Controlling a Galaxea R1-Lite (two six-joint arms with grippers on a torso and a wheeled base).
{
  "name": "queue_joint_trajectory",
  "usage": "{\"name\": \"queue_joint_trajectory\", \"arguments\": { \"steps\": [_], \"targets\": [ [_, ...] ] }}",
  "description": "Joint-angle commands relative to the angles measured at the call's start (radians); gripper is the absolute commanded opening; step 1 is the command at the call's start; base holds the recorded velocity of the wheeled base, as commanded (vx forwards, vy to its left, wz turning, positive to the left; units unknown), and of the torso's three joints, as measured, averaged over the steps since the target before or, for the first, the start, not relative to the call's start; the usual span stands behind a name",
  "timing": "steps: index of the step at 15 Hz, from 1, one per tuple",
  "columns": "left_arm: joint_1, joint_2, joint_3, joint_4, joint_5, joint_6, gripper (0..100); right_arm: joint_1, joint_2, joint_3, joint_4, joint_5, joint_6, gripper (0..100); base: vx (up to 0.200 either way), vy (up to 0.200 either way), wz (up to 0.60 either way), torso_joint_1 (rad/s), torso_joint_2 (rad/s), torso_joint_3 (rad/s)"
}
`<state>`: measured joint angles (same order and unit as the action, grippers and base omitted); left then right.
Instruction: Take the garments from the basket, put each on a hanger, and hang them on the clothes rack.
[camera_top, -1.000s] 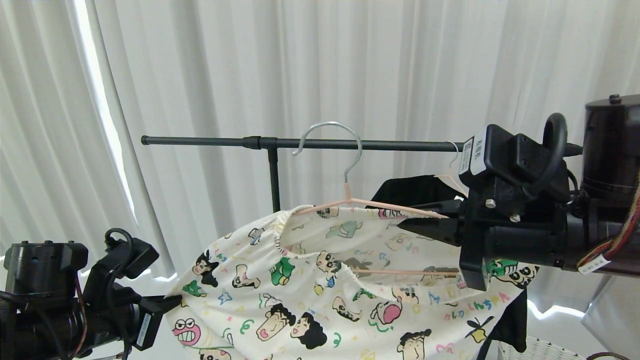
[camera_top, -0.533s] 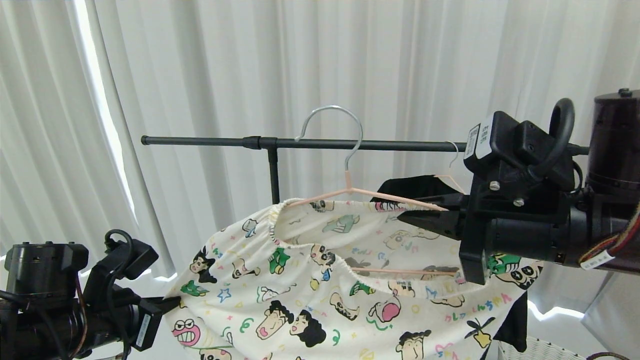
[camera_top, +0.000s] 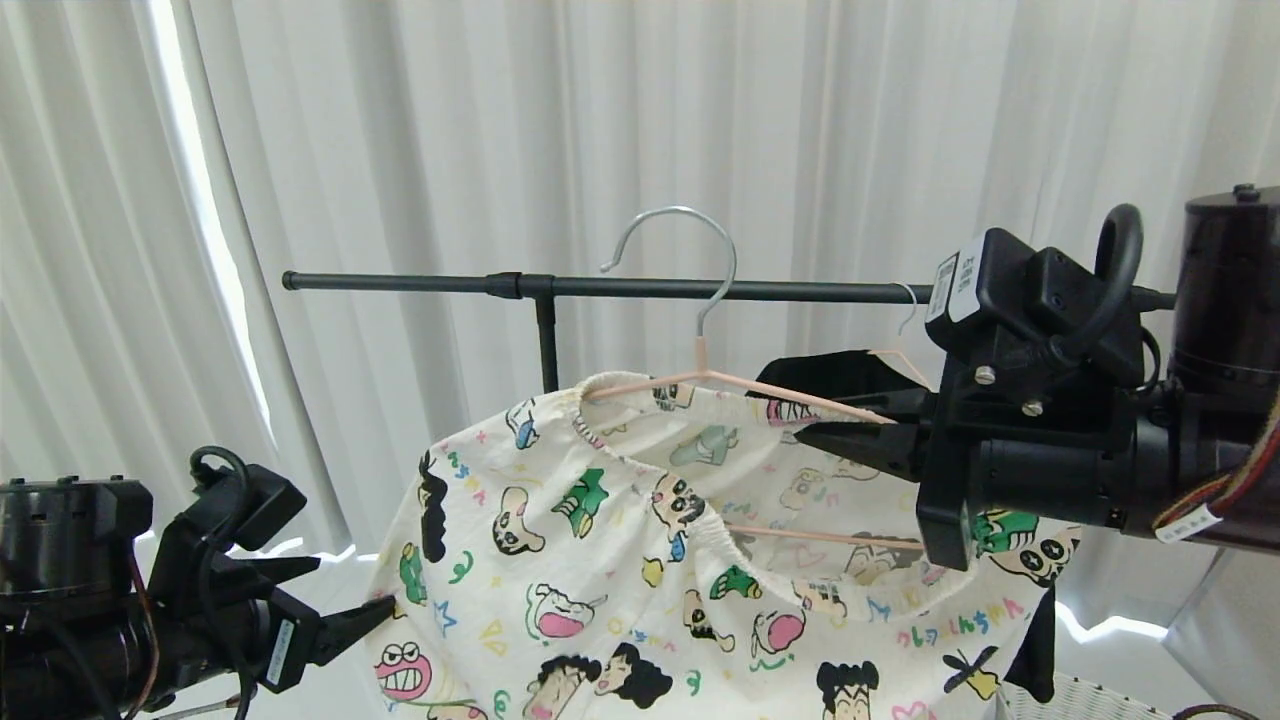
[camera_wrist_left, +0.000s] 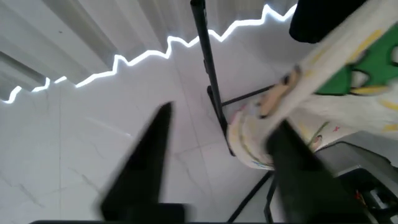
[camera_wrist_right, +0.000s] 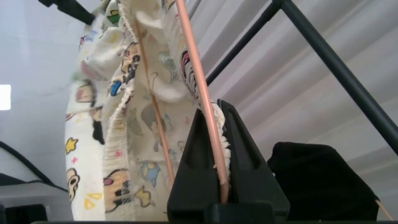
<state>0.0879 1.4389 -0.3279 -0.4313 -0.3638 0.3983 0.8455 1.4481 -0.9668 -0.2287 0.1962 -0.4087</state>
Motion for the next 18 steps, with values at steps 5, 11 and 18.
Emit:
{"name": "queue_joint_trajectory", "arguments": {
  "steps": [5, 11, 18],
  "targets": [
    [-0.025, -0.184, 0.069, -0.001, -0.014, -0.101, 100, -0.117, -0.052, 0.109, 0.0, -0.014, 0.001, 0, 0.0, 0.0, 0.0, 0.0, 0.0, 0.0],
    [-0.03, -0.288, 0.059, -0.001, -0.004, -0.133, 100, -0.158, -0.092, 0.25, 0.037, -0.264, 0.269, 0, 0.0, 0.0, 0.0, 0.0, 0.0, 0.0],
    [-0.034, -0.095, -0.131, -0.001, 0.404, -0.131, 100, -0.128, 0.063, 0.094, 0.215, -0.455, 0.656, 0, 0.0, 0.0, 0.0, 0.0, 0.0, 0.0]
  ]
}}
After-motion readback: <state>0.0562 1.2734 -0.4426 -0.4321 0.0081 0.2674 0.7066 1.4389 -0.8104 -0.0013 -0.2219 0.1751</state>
